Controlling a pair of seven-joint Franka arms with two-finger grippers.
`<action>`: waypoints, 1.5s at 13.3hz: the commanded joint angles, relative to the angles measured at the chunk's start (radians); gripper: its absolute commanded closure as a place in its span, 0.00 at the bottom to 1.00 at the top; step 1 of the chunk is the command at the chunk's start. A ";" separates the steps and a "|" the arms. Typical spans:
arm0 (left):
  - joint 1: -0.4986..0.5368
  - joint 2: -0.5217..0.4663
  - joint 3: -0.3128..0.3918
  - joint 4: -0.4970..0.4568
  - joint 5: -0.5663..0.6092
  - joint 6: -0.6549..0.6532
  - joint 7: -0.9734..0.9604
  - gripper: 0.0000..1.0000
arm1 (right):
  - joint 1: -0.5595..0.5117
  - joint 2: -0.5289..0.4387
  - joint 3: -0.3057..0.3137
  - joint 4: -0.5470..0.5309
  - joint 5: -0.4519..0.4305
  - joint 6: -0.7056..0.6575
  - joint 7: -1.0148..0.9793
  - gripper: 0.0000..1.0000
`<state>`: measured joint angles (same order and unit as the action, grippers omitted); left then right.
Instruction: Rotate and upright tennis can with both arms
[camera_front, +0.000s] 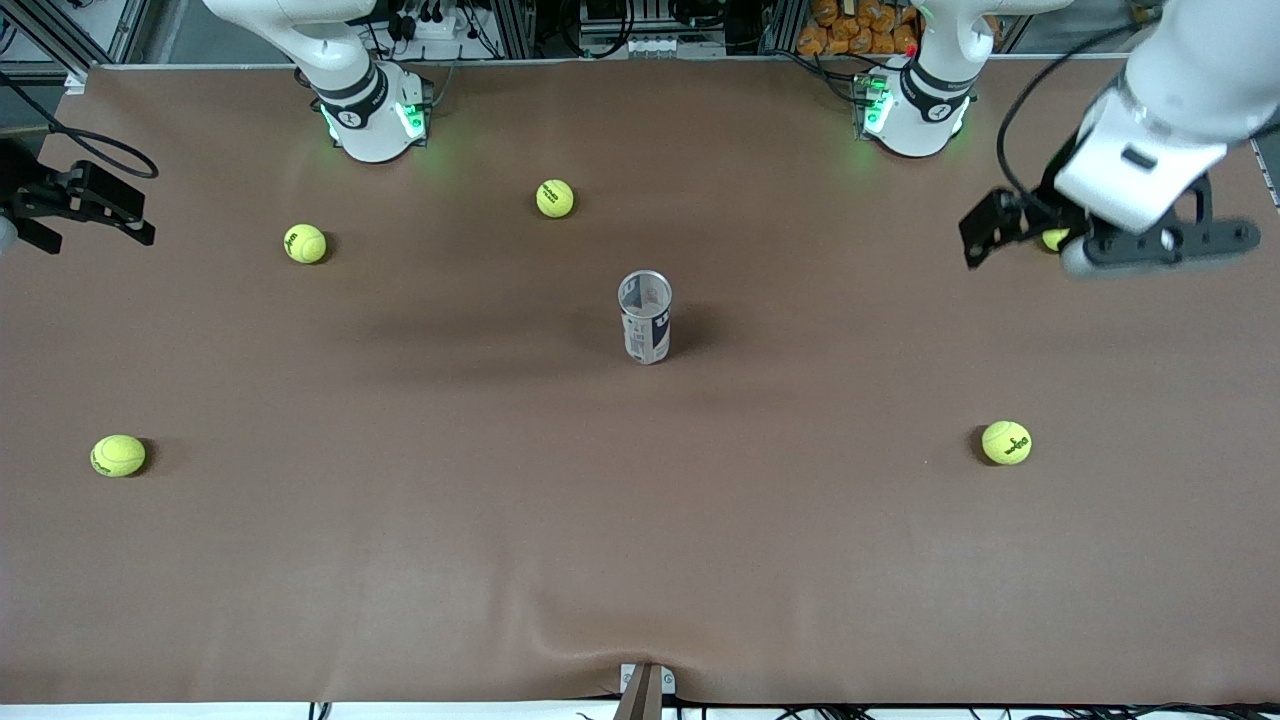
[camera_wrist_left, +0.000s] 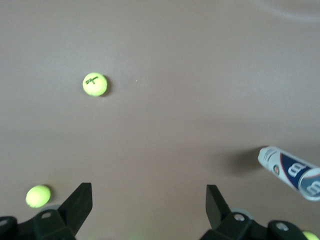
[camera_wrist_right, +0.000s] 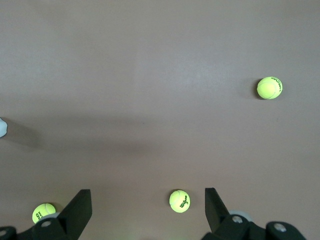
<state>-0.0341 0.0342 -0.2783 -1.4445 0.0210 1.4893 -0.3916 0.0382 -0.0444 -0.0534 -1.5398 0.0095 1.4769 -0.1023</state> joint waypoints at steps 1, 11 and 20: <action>-0.010 -0.109 0.077 -0.125 -0.065 0.005 0.040 0.00 | -0.011 -0.002 0.004 0.003 0.010 -0.009 -0.013 0.00; -0.029 -0.112 0.278 -0.145 -0.021 0.002 0.355 0.00 | -0.011 -0.002 0.004 0.003 0.010 -0.009 -0.013 0.00; -0.029 -0.100 0.315 -0.155 -0.012 0.006 0.352 0.00 | -0.012 -0.002 0.004 0.003 0.009 -0.007 -0.014 0.00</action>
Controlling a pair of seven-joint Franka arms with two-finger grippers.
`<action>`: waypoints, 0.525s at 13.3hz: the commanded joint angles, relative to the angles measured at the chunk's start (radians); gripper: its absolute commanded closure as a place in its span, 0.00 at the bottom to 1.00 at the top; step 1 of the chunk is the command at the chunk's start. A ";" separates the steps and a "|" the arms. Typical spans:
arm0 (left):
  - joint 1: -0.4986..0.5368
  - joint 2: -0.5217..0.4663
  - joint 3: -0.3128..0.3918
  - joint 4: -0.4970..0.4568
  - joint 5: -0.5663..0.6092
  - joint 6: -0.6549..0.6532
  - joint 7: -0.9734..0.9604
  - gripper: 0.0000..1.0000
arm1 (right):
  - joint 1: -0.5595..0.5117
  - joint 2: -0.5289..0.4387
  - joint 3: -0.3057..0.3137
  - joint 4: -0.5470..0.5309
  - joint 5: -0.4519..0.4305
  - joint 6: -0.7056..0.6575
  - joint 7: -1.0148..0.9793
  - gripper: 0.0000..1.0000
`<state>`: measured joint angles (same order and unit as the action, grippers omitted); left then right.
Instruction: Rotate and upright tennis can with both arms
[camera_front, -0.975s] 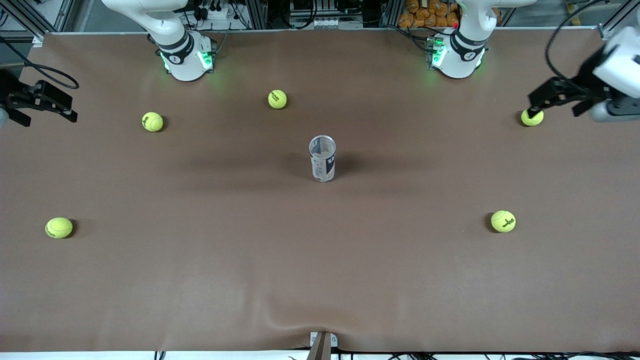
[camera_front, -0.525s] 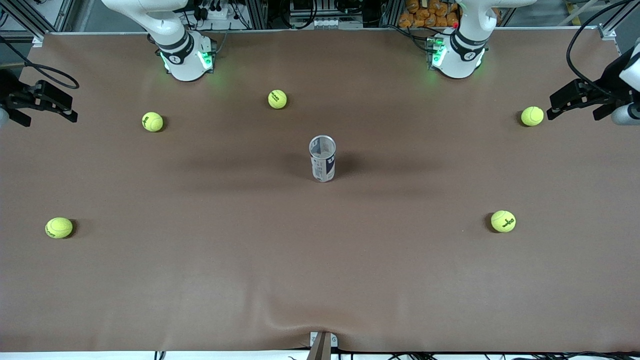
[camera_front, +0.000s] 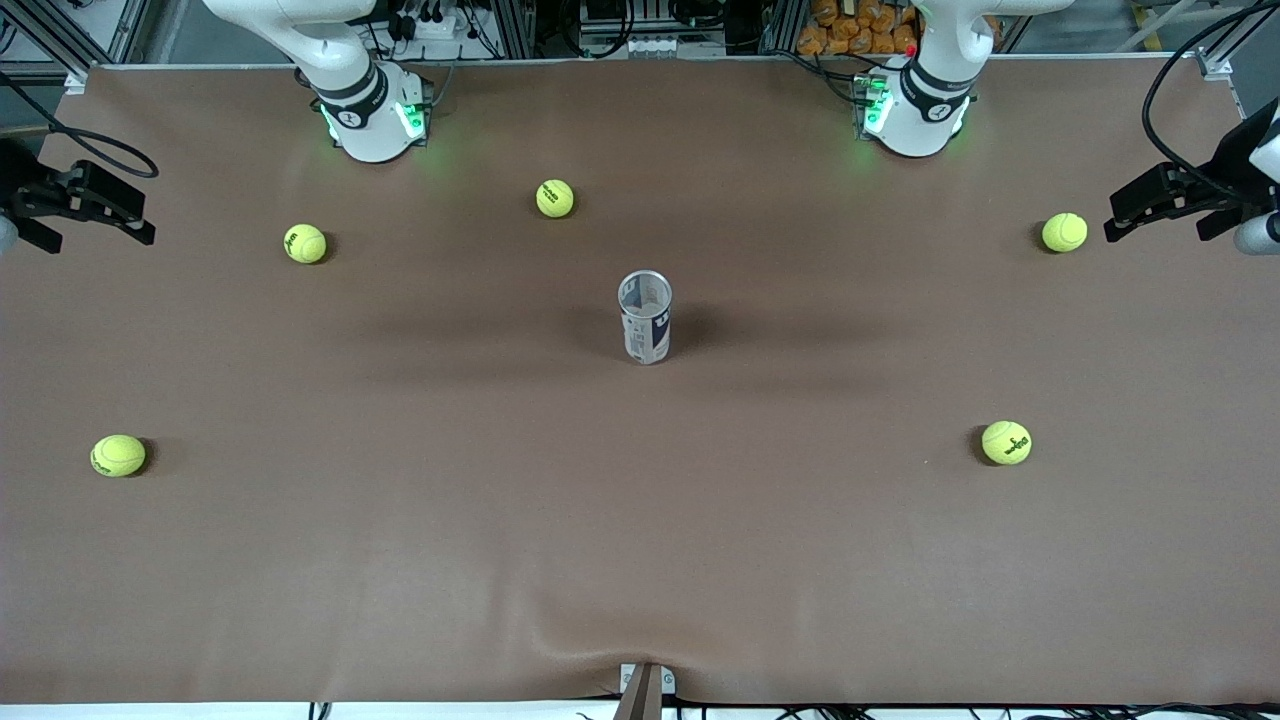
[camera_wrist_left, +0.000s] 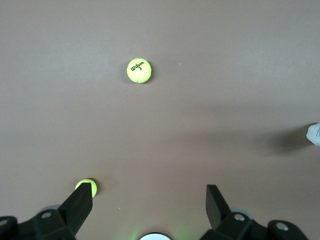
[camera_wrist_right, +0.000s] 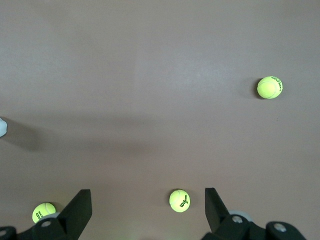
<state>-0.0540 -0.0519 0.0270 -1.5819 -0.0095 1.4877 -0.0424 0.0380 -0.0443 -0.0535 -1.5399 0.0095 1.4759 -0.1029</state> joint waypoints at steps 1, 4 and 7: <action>-0.009 -0.014 0.010 -0.017 0.017 0.008 0.004 0.00 | -0.010 -0.002 0.006 0.004 0.009 -0.006 -0.014 0.00; -0.009 -0.016 0.011 -0.016 0.017 0.008 0.007 0.00 | -0.010 -0.002 0.004 0.003 0.009 -0.005 -0.012 0.00; -0.010 -0.014 0.014 -0.013 0.017 0.008 0.013 0.00 | -0.010 0.000 0.004 0.003 0.009 -0.005 -0.014 0.00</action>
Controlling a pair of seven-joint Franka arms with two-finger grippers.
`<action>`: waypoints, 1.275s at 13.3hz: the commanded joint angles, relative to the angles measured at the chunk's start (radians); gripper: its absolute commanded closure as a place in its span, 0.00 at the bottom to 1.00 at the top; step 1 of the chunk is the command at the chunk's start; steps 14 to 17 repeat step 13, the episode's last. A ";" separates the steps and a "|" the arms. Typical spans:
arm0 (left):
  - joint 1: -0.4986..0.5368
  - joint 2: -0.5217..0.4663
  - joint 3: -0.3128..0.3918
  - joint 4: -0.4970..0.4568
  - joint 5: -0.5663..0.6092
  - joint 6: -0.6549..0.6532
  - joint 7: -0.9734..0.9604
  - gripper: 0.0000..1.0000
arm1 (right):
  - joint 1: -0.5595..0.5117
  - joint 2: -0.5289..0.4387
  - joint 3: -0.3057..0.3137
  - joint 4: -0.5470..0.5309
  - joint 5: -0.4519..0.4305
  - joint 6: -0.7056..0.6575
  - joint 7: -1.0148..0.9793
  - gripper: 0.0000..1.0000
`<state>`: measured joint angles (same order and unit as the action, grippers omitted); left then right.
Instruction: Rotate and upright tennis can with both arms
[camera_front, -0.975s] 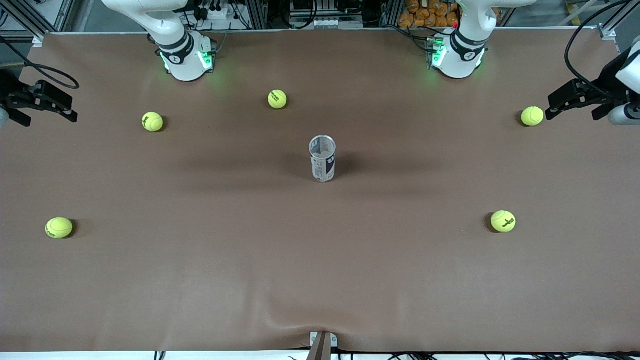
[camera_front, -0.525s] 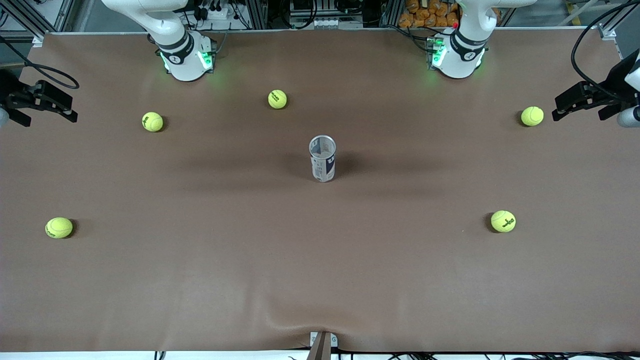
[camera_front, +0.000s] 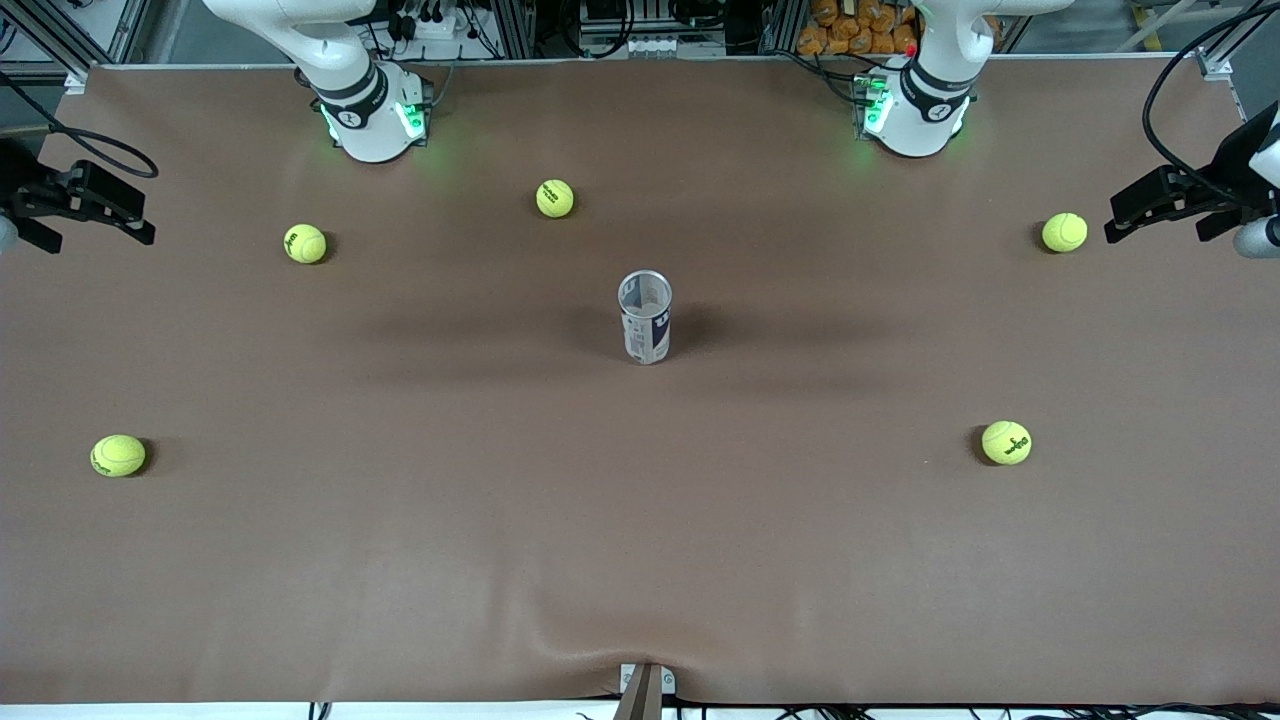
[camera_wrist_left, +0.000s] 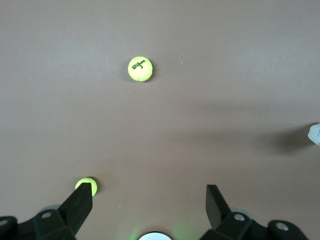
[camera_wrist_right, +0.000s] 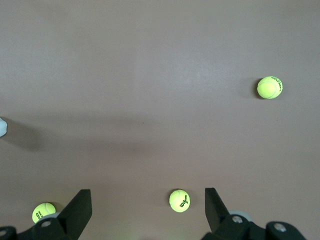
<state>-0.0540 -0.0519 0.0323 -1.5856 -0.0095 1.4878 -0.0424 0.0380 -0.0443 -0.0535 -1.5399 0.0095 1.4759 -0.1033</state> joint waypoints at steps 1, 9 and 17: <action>-0.010 -0.014 0.009 -0.008 0.017 0.008 0.012 0.00 | -0.010 0.000 0.004 0.003 0.009 -0.003 -0.012 0.00; -0.014 -0.008 0.009 0.001 0.019 0.008 0.010 0.00 | -0.012 0.000 0.004 0.003 0.009 -0.005 -0.012 0.00; -0.010 -0.008 0.009 -0.001 0.019 0.008 0.013 0.00 | -0.009 0.000 0.004 0.003 0.009 -0.005 -0.012 0.00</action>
